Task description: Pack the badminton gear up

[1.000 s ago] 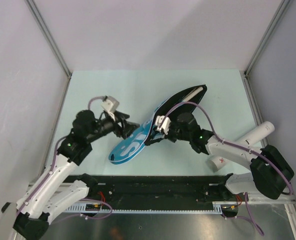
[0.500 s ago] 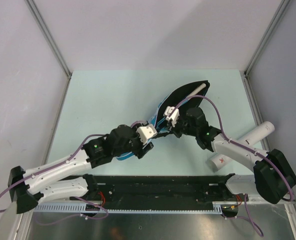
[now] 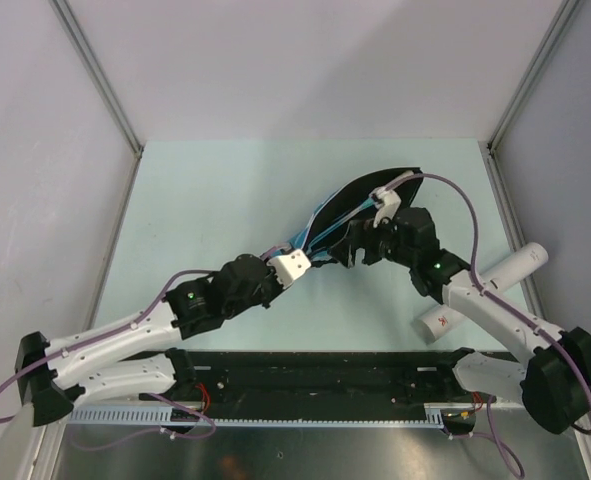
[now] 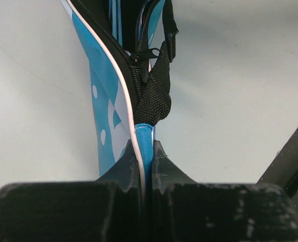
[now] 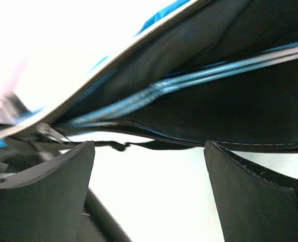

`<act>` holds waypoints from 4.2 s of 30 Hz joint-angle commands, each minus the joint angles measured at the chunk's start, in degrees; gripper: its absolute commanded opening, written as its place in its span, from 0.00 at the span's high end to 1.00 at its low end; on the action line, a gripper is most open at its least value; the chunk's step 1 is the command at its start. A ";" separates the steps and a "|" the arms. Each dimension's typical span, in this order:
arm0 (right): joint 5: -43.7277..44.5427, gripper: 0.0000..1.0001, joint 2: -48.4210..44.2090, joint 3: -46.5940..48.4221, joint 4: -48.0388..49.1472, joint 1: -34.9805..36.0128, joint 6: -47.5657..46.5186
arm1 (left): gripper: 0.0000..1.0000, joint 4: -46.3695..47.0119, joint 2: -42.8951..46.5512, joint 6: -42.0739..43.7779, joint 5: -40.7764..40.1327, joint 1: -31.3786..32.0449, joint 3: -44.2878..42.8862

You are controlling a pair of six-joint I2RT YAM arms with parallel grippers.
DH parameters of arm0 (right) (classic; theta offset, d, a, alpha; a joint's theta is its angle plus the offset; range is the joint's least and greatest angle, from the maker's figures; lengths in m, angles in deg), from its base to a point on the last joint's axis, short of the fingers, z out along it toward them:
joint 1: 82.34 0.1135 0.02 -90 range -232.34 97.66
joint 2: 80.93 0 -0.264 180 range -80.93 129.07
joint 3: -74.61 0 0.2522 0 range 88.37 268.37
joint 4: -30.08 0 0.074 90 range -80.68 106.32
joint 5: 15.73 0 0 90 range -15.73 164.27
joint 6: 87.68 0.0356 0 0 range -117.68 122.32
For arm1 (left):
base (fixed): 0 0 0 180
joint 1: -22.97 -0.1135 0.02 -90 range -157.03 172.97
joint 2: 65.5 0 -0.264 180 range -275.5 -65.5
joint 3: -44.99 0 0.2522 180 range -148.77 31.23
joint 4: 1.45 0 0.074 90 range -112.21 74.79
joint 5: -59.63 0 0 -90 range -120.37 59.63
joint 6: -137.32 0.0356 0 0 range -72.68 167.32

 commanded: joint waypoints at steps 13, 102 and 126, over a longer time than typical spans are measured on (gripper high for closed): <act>-17.64 0.65 4.51 -5.91 29.94 4.53 32.51 | 1.00 6.32 6.90 1.87 3.60 0.17 2.54; 32.02 1.00 42.56 29.58 7.53 -43.63 -10.13 | 1.00 1.23 18.06 -1.29 -3.78 0.18 5.88; 18.75 0.20 20.17 31.45 -22.10 -33.97 0.94 | 1.00 3.69 -11.09 1.69 0.60 -7.11 -7.38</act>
